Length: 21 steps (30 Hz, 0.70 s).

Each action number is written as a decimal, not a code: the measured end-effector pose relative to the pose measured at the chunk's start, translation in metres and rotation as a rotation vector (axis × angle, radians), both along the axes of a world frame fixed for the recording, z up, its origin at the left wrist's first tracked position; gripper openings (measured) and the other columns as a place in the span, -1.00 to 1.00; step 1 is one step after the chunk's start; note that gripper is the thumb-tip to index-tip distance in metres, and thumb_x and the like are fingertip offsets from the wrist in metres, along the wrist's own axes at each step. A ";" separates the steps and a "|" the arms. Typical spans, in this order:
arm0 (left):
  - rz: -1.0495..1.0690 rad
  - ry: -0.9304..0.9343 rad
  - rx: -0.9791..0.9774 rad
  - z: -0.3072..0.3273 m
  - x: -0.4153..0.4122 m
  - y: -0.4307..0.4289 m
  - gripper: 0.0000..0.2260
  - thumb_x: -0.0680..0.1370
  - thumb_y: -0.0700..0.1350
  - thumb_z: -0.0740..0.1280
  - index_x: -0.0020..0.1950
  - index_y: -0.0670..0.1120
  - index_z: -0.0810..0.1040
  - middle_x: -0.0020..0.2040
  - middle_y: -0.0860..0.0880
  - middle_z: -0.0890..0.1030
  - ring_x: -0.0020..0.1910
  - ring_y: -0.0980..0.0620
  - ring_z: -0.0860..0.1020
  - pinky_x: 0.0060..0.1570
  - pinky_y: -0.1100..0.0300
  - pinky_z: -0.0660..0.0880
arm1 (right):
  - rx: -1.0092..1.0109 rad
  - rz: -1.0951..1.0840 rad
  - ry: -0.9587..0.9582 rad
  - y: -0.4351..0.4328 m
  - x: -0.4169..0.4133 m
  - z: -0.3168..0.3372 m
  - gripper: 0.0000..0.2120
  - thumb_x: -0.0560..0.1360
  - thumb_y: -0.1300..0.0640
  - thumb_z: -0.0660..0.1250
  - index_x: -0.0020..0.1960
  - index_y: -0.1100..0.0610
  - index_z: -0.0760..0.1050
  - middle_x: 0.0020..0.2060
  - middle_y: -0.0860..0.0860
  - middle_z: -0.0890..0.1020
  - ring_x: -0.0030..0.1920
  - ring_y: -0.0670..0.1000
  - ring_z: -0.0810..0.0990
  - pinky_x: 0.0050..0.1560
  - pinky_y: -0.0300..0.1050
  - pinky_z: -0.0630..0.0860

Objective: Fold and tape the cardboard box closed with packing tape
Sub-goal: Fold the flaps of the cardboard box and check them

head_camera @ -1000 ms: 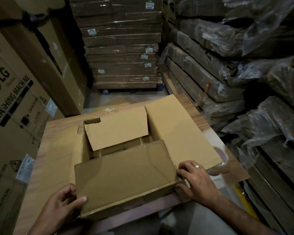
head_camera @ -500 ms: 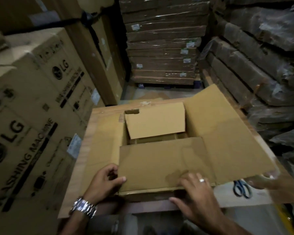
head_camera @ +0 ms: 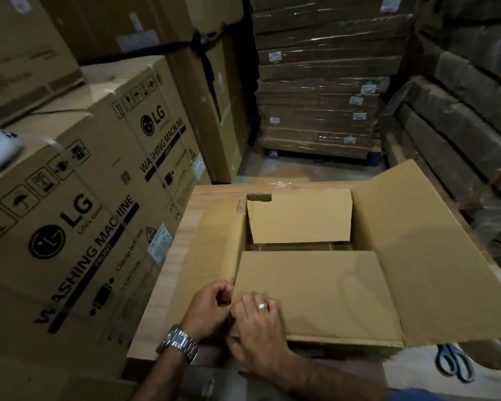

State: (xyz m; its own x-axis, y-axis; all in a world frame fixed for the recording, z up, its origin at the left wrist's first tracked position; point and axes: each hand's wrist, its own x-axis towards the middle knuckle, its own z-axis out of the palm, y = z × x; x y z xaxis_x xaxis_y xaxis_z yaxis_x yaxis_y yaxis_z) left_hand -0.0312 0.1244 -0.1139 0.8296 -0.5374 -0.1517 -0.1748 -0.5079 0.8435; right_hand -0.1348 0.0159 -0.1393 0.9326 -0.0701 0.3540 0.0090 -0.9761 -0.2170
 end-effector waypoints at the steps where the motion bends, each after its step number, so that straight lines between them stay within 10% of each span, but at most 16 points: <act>1: -0.002 0.006 0.003 0.000 0.000 -0.001 -0.83 0.20 -0.01 0.39 -0.26 0.01 0.53 -0.37 0.10 0.51 -0.33 0.18 0.41 -0.22 0.20 0.43 | 0.000 0.002 -0.006 -0.001 0.000 -0.001 -0.50 0.14 -0.21 0.35 -0.05 0.07 0.44 -0.14 0.02 0.50 -0.14 0.08 0.46 -0.15 0.01 0.22; 11: 0.030 -0.039 0.032 -0.008 0.003 -0.001 -0.62 0.13 0.12 0.48 -0.23 -0.10 0.57 -0.35 0.12 0.55 -0.35 0.20 0.46 -0.22 0.25 0.46 | 0.053 0.070 -0.060 -0.031 -0.020 0.009 -0.61 0.24 -0.23 0.34 -0.05 -0.04 0.40 -0.14 -0.05 0.49 -0.14 0.01 0.44 -0.14 -0.05 0.23; 17: 0.015 -0.194 0.129 -0.006 0.003 -0.008 -0.77 0.26 -0.18 0.61 -0.22 -0.05 0.60 -0.32 0.22 0.56 -0.35 0.21 0.49 -0.26 0.26 0.42 | 0.151 -0.162 -0.078 -0.096 -0.054 0.017 -0.66 0.32 -0.31 0.28 -0.04 -0.14 0.33 -0.15 -0.15 0.49 -0.11 -0.07 0.41 -0.11 -0.12 0.34; 21: 0.011 -0.225 0.185 -0.004 0.005 -0.002 -0.72 0.18 0.07 0.55 -0.19 0.09 0.57 -0.22 0.19 0.60 -0.27 0.18 0.55 -0.19 0.27 0.47 | 0.161 -0.280 -0.065 -0.130 -0.081 0.013 -0.67 0.31 -0.29 0.28 -0.03 -0.14 0.36 -0.12 -0.16 0.49 -0.09 -0.04 0.43 -0.16 -0.08 0.26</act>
